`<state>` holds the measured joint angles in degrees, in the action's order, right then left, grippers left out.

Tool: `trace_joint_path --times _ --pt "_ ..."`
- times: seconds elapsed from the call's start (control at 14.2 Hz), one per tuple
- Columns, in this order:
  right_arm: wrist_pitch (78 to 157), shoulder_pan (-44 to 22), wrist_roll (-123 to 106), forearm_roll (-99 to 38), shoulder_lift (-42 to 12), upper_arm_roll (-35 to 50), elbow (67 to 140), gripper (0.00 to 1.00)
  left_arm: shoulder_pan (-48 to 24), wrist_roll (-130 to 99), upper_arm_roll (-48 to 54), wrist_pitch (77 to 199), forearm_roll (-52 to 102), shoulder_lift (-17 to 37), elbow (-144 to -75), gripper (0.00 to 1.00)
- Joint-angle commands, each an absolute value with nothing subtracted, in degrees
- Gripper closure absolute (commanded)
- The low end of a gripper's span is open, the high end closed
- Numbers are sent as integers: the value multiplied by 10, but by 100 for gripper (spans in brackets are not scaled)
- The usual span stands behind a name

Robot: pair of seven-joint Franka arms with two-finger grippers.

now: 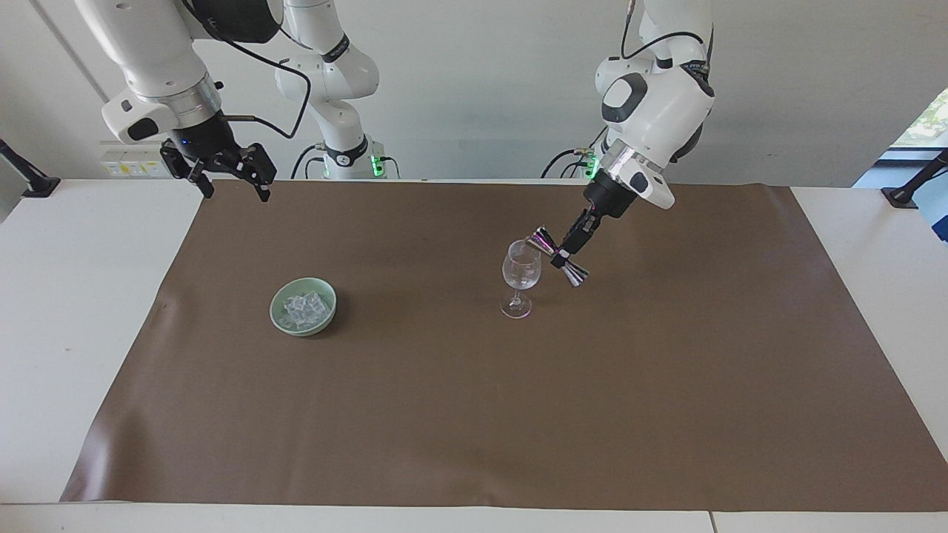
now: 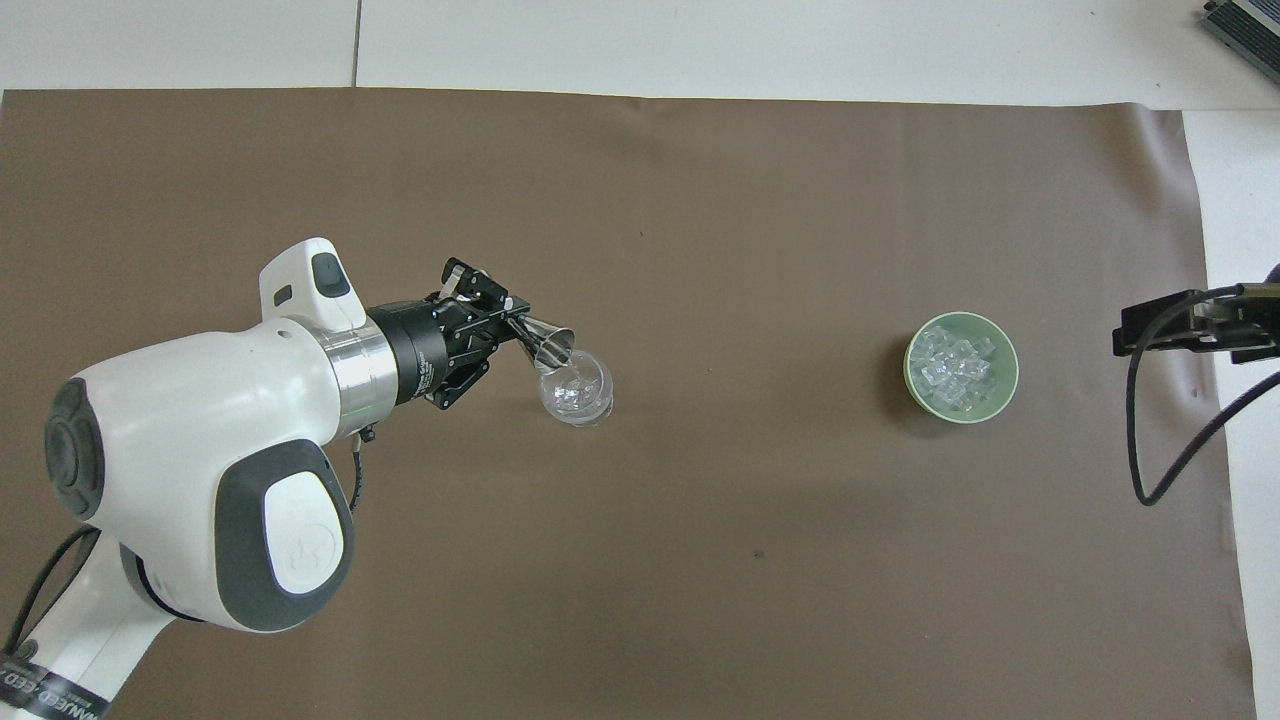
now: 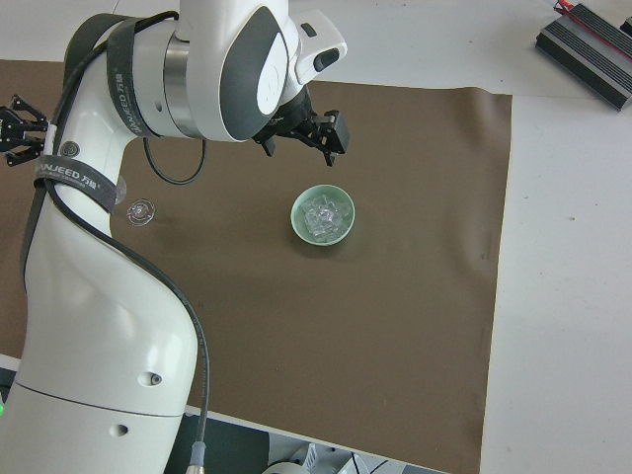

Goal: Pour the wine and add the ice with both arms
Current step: 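Tilt the jigger with the left gripper to pour into the glass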

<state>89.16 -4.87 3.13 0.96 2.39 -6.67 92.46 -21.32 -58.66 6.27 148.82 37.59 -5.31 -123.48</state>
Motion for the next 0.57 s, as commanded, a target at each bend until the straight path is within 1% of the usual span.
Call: trace_joint_path --times 0.0,0.49 --pt "898 -41 22 -5 33 -65 935 0 -223 -599 62 1513 348 -73 -1259 100" --pt "898 -41 22 -5 33 -65 935 0 -223 -599 62 1523 287 -73 -1259 100"
